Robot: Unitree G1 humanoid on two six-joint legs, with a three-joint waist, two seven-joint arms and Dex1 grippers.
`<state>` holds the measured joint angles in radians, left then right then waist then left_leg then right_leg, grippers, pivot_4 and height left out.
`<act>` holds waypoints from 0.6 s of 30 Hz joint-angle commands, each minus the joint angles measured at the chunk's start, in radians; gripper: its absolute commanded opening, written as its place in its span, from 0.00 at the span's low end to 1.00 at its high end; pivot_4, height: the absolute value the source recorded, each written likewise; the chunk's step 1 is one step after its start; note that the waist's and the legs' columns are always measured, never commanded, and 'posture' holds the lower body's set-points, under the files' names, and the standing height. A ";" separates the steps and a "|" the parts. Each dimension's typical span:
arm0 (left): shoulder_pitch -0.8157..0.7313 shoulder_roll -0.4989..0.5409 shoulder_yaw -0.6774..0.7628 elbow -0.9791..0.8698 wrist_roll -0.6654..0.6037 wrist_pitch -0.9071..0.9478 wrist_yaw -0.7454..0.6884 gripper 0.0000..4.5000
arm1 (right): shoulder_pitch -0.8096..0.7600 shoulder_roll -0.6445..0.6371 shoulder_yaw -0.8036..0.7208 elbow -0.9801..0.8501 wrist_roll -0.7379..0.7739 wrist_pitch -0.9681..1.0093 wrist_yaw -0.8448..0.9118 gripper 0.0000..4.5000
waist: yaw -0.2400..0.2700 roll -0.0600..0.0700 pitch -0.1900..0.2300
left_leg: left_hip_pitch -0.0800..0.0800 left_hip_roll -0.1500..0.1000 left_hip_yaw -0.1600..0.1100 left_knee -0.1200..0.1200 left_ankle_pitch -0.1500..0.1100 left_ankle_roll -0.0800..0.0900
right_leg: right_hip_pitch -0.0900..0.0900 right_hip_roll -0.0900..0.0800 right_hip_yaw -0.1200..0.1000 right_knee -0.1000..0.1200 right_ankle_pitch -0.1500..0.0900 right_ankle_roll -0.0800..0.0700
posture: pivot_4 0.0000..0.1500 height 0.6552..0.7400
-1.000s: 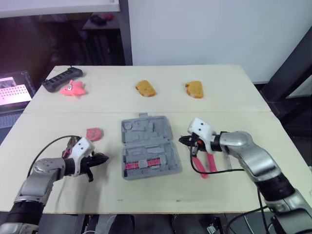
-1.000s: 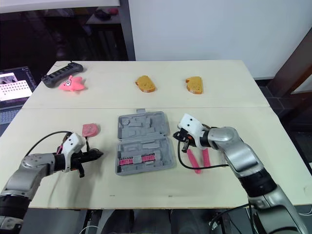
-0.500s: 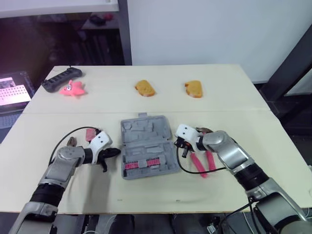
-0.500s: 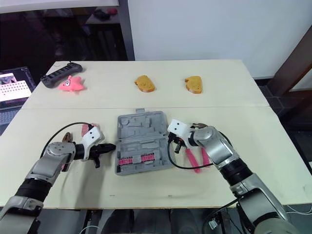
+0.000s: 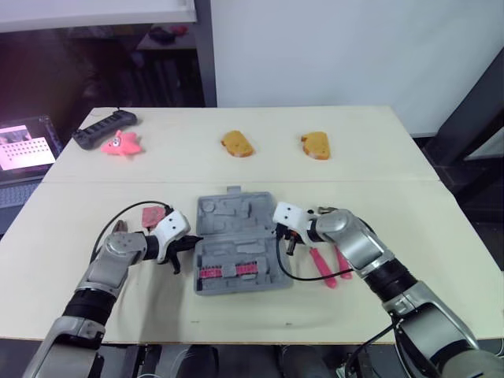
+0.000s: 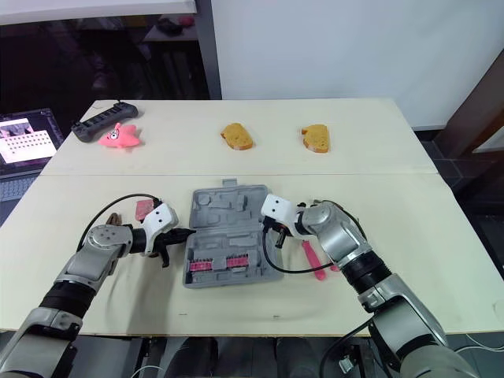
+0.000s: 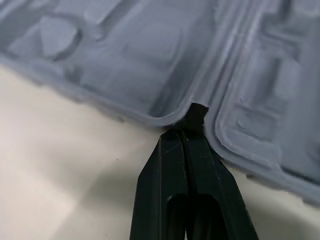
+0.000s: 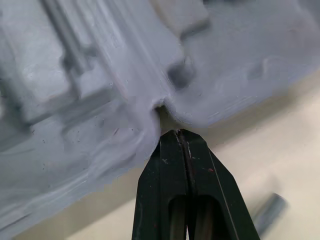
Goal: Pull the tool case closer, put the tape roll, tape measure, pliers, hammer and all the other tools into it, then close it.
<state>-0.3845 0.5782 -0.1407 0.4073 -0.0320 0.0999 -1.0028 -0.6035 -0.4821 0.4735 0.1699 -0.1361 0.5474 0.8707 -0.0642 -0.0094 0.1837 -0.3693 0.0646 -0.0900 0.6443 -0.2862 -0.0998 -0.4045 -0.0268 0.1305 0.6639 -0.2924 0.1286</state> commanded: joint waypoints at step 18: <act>0.383 0.127 0.022 -0.348 -0.073 0.144 -0.032 0.00 | 0.309 -0.046 0.048 -0.580 0.031 0.377 -0.002 0.01 | -0.007 0.005 -0.004 | 0.000 0.001 0.000 0.001 -0.004 0.008 | 0.000 0.001 0.000 -0.001 -0.002 0.000 | 1.00 1.00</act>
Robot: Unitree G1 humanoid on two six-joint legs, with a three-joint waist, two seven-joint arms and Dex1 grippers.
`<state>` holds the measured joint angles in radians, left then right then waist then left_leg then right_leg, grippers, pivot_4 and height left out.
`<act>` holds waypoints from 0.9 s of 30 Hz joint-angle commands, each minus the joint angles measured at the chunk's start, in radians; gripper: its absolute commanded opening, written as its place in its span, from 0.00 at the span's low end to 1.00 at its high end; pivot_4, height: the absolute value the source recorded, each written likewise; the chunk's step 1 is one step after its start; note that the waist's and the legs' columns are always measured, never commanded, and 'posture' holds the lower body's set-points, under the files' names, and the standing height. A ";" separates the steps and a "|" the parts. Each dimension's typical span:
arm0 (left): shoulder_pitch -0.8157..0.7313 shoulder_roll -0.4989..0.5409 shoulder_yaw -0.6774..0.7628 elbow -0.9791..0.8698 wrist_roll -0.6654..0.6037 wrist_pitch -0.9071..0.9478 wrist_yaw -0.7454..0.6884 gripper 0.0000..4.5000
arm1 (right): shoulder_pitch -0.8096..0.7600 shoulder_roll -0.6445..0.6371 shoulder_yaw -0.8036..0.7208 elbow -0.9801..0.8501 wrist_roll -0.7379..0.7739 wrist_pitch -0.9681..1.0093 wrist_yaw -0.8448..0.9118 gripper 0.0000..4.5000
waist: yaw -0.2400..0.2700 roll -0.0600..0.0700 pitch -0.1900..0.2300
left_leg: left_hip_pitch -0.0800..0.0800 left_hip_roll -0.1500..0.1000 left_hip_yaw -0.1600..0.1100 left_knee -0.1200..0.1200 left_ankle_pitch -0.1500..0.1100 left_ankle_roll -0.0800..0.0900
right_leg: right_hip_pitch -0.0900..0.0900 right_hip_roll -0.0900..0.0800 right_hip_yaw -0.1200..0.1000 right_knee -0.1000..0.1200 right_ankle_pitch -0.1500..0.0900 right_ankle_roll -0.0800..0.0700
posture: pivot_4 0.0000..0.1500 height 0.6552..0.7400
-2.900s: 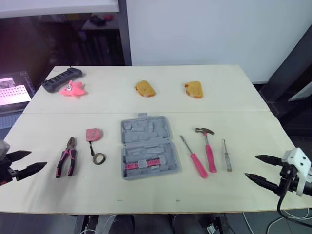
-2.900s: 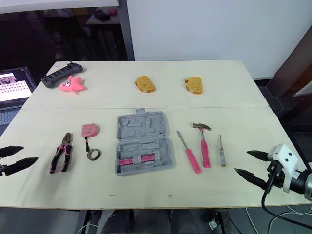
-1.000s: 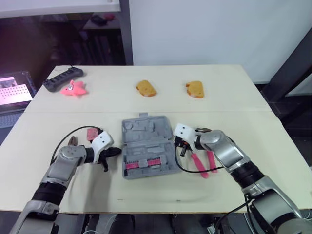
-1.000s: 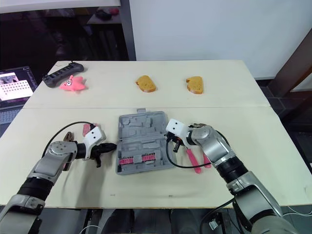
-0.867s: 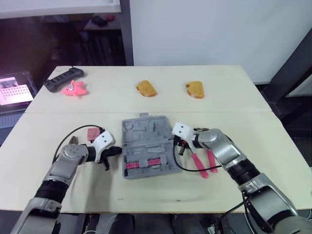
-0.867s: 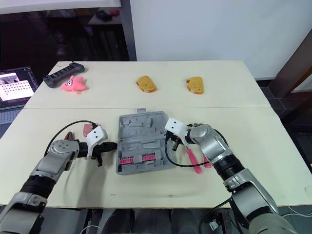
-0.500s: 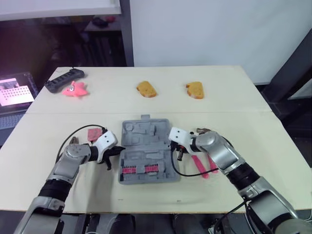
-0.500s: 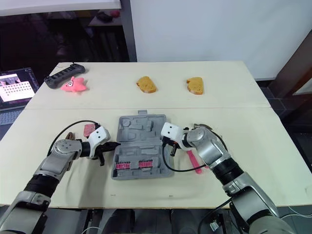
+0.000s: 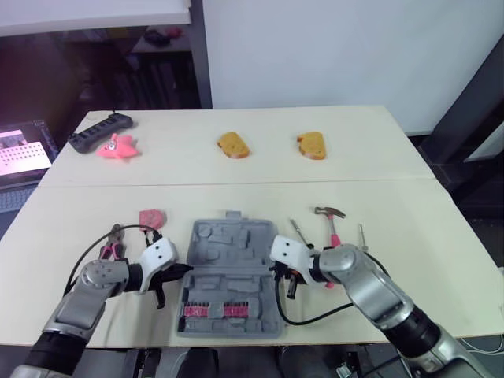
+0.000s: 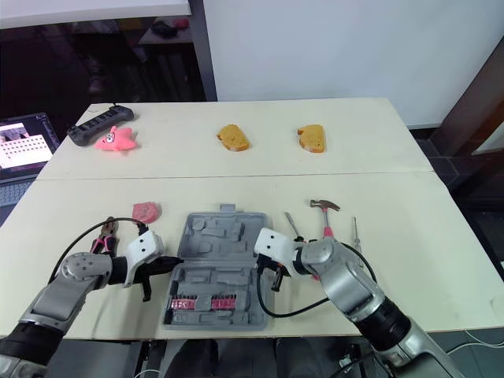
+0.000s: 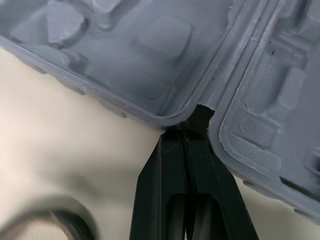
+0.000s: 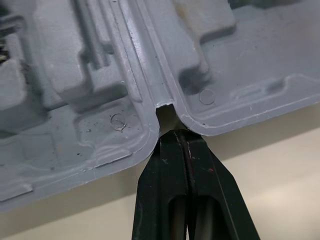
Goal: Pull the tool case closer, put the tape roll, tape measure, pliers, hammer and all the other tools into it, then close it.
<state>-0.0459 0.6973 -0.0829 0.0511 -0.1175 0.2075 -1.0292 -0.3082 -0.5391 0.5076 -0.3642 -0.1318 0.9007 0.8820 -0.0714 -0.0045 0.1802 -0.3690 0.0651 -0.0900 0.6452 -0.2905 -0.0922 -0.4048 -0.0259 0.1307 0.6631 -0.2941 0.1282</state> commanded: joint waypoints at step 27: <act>0.093 -0.018 -0.041 -0.109 -0.025 0.145 0.034 0.00 | 0.020 0.003 0.007 -0.051 0.077 0.067 -0.087 0.01 | 0.002 0.000 -0.001 | -0.001 0.000 0.000 0.000 0.000 0.000 | 0.000 0.000 0.000 -0.002 -0.002 -0.003 | 1.00 1.00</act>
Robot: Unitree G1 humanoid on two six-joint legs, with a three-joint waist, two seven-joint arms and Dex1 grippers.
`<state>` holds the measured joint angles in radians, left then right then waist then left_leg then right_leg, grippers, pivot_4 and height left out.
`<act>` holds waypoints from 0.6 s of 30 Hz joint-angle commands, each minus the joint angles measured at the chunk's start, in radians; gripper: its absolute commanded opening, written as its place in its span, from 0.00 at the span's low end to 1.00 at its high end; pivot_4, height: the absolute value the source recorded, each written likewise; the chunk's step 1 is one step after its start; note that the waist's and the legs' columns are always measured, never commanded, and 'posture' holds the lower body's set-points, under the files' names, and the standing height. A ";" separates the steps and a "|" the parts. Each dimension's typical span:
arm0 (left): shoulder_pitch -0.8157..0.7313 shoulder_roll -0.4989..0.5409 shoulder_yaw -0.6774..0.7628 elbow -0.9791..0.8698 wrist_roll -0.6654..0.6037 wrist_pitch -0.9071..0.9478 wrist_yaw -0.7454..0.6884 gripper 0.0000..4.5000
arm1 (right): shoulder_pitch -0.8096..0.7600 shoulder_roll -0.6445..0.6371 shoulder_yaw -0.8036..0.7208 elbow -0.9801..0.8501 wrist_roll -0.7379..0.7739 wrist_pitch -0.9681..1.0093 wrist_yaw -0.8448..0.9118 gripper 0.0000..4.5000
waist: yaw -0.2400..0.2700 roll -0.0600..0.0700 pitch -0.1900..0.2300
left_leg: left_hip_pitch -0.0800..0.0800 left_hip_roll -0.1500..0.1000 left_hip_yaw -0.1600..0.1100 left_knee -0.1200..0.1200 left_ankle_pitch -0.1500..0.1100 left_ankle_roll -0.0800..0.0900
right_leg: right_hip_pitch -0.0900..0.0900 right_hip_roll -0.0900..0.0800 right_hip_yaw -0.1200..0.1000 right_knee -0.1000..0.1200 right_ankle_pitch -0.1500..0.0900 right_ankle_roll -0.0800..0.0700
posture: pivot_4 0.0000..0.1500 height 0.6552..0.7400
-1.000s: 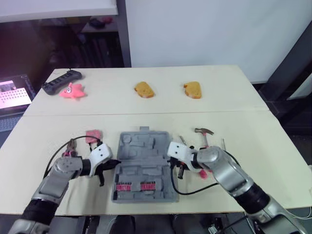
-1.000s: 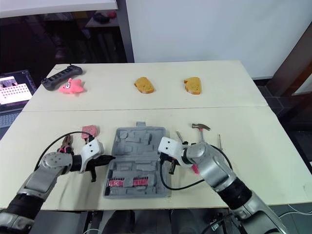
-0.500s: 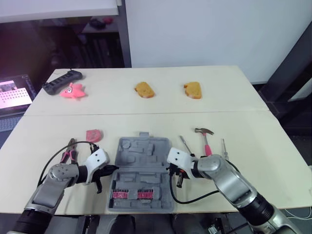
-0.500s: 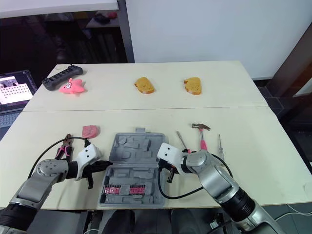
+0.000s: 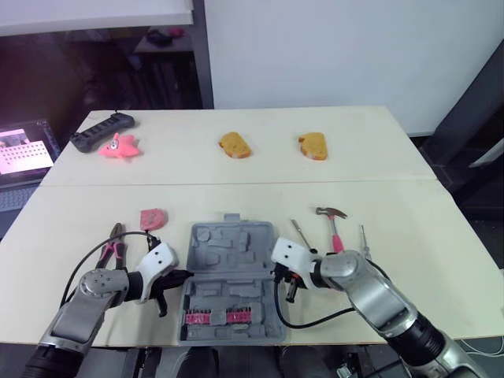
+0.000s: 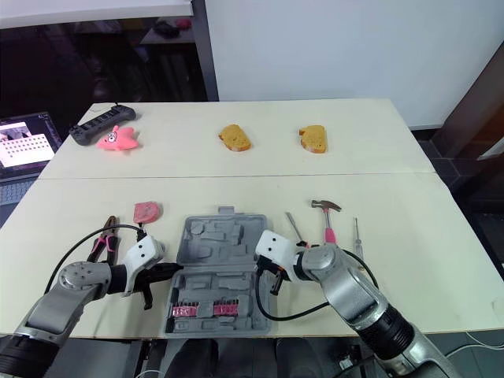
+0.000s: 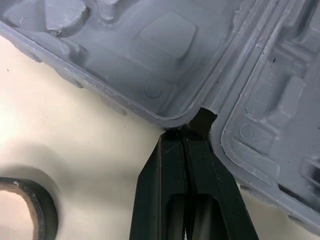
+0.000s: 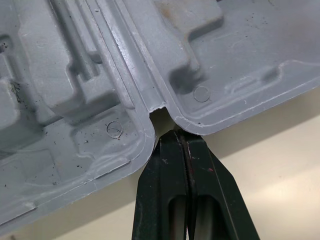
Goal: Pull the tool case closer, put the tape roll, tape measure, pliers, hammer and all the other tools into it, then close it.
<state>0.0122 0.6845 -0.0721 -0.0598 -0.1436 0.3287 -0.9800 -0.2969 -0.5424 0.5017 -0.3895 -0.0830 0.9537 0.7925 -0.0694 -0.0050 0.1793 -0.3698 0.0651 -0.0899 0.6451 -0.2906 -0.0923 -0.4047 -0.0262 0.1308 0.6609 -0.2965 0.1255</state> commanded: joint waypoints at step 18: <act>0.172 0.027 -0.016 -0.095 -0.030 0.060 0.003 0.00 | 0.070 -0.032 0.052 -0.159 0.098 0.138 -0.031 0.01 | -0.001 0.000 0.000 | -0.001 0.000 0.000 -0.002 0.000 0.000 | -0.001 0.000 0.000 -0.004 0.000 0.000 | 1.00 1.00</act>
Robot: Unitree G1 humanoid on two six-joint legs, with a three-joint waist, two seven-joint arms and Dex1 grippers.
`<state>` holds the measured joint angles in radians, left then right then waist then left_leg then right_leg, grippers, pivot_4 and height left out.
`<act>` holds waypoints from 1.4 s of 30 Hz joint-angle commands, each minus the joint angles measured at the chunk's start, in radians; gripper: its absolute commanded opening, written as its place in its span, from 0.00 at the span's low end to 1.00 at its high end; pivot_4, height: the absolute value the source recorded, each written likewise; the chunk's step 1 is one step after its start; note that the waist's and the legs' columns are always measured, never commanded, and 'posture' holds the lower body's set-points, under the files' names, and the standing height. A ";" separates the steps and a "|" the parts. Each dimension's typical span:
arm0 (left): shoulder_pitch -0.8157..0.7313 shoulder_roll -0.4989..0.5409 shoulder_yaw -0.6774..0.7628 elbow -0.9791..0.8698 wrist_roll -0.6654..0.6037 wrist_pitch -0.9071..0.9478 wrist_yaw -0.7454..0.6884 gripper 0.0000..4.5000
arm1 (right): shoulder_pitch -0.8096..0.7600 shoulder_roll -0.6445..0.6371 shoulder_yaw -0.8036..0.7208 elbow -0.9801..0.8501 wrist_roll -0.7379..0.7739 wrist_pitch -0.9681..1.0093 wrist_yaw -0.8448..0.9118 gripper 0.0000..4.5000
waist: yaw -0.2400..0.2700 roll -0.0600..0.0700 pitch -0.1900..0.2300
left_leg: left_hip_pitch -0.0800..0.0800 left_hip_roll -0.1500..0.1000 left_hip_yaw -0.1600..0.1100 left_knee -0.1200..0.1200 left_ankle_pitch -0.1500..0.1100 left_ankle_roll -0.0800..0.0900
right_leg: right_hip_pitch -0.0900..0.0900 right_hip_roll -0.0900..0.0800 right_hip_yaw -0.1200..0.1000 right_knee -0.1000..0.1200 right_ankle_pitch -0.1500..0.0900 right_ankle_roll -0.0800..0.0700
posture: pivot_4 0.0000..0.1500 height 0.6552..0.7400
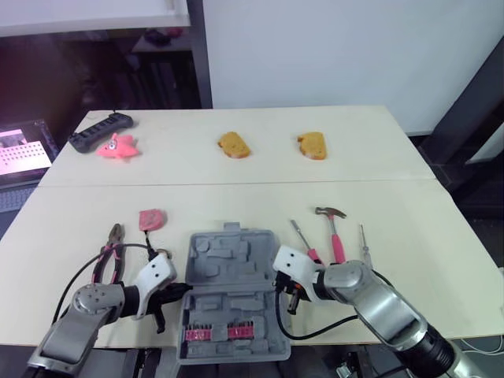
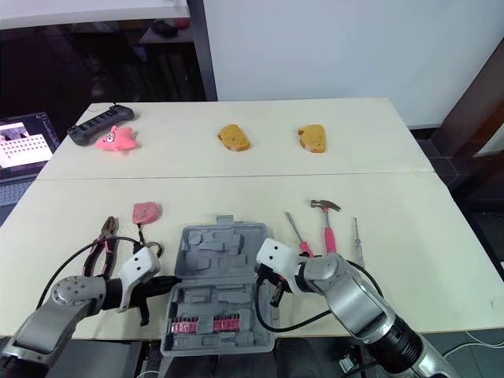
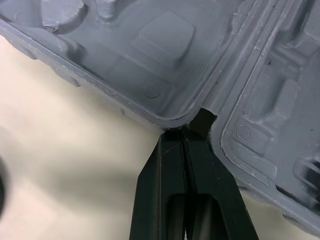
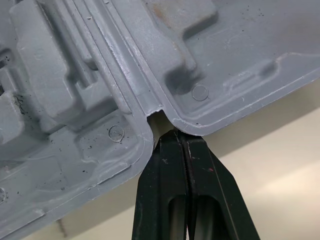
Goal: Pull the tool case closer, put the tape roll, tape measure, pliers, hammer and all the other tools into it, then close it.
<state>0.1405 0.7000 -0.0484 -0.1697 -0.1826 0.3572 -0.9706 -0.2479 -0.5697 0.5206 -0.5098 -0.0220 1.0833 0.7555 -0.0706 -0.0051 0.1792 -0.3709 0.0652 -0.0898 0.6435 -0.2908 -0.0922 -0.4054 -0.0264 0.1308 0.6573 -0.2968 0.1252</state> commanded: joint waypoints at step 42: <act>0.189 0.245 0.389 0.151 -0.214 -0.147 -0.216 0.00 | 0.423 -0.315 -0.697 0.004 0.285 -0.559 0.196 0.06 | 0.002 -0.010 0.008 | -0.002 0.001 0.002 -0.009 0.000 0.000 | -0.004 0.000 0.001 -0.006 0.000 -0.001 | 1.00 1.00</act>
<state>0.3264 0.9309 0.2345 0.0017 -0.3221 0.2426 -1.1293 0.1466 -0.8759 -0.0407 -0.4961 0.2191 0.6173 0.8972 -0.0686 -0.0150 0.1874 -0.3733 0.0661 -0.0877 0.6338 -0.2908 -0.0922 -0.4099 -0.0266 0.1312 0.6500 -0.2974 0.1245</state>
